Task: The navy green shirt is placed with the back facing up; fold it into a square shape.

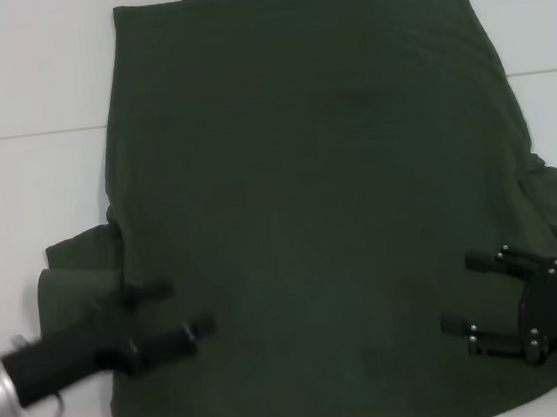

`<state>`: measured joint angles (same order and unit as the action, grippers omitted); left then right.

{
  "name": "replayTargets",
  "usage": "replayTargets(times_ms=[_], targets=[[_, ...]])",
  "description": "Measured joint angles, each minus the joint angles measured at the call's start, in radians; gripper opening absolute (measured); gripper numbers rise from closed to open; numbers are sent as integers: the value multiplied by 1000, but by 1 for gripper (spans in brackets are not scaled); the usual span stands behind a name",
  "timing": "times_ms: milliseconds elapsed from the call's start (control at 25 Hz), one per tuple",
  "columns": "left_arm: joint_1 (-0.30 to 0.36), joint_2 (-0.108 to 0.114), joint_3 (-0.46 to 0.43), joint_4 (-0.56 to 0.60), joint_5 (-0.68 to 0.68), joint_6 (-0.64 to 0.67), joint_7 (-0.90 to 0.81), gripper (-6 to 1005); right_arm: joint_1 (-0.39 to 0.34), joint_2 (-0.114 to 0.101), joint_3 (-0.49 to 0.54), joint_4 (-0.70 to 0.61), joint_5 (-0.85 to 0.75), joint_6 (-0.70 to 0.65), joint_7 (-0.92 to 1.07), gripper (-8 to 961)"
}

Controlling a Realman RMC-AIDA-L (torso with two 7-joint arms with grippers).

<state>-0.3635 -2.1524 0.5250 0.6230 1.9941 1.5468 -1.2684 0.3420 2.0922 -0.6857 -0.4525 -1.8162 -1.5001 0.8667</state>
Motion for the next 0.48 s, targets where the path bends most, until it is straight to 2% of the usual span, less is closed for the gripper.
replayTargets(times_ms=[120, 280, 480], targets=[[-28, 40, -67, 8, 19, 24, -245, 949, 0, 0, 0, 0, 0, 0, 0, 892], [-65, 92, -180, 45, 95, 77, -482, 948, 0, 0, 0, 0, 0, 1, 2, 892], [-126, 144, -231, 105, 261, 8, -709, 947, 0, 1, 0, 0, -2, 2, 3, 891]])
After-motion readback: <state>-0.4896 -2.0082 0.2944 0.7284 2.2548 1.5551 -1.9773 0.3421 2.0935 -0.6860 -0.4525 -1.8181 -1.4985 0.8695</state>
